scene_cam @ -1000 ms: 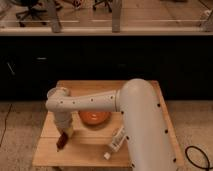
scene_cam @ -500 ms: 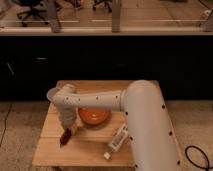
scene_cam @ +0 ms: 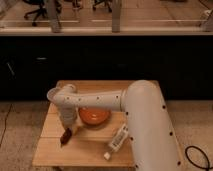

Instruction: Drag the pepper across the table

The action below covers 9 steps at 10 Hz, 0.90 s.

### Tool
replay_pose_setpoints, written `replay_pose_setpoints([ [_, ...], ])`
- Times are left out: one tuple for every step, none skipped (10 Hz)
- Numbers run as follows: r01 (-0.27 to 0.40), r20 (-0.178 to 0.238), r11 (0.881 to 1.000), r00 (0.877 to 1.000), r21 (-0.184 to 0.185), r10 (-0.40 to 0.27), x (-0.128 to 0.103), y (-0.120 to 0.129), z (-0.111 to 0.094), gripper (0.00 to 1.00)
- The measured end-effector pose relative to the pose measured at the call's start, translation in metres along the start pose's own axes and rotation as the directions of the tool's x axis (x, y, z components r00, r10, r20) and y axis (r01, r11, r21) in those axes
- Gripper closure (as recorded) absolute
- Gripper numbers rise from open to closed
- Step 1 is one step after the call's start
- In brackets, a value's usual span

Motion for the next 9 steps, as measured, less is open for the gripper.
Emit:
replay_pose_setpoints([
  [-0.026, -0.001, 1.0, 1.0, 0.01, 0.026, 0.011, 0.005, -0.003, 1.0],
  [-0.045, -0.003, 0.999, 0.999, 0.02, 0.045, 0.019, 0.009, -0.006, 1.0],
  [-0.054, -0.005, 0.998, 0.998, 0.026, 0.055, 0.022, 0.01, -0.007, 1.0],
  [-0.064, -0.009, 0.997, 0.998, 0.032, 0.065, 0.026, 0.012, -0.009, 1.0],
  [-0.074, -0.009, 0.997, 0.997, 0.037, 0.074, 0.028, 0.014, -0.01, 1.0],
  [-0.083, -0.007, 0.996, 0.996, 0.043, 0.083, 0.03, 0.015, -0.012, 1.0],
  [-0.087, -0.005, 0.995, 0.996, 0.047, 0.087, 0.031, 0.015, -0.012, 1.0],
  [-0.092, 0.001, 0.994, 0.996, 0.051, 0.092, 0.031, 0.016, -0.013, 1.0],
  [-0.099, 0.007, 0.994, 0.995, 0.051, 0.098, 0.032, 0.016, -0.013, 1.0],
])
